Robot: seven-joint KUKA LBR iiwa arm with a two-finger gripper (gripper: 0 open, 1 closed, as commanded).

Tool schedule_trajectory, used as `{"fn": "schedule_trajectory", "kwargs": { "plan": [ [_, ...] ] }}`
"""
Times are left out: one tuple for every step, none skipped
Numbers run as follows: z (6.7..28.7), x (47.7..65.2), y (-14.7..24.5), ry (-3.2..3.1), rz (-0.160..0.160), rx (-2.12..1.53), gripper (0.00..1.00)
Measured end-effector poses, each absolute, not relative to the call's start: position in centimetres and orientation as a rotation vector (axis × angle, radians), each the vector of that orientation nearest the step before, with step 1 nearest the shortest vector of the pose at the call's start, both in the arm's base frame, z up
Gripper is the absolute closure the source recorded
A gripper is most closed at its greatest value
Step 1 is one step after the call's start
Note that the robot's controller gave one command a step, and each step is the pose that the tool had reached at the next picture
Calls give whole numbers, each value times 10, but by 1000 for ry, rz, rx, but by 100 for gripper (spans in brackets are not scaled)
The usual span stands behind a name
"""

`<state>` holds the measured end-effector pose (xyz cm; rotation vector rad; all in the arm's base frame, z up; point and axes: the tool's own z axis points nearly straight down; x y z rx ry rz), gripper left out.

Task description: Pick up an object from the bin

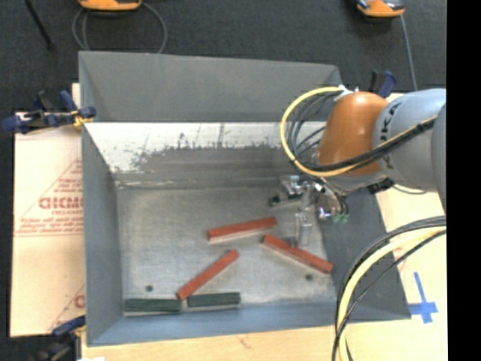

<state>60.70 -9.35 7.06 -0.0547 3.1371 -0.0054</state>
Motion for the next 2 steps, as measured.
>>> {"fn": "schedule_trajectory", "kwargs": {
  "plan": [
    [73, 609, -30, 3134, 2, 15, 0],
    [77, 612, -34, 3126, -3, 16, 100]
  ]
}}
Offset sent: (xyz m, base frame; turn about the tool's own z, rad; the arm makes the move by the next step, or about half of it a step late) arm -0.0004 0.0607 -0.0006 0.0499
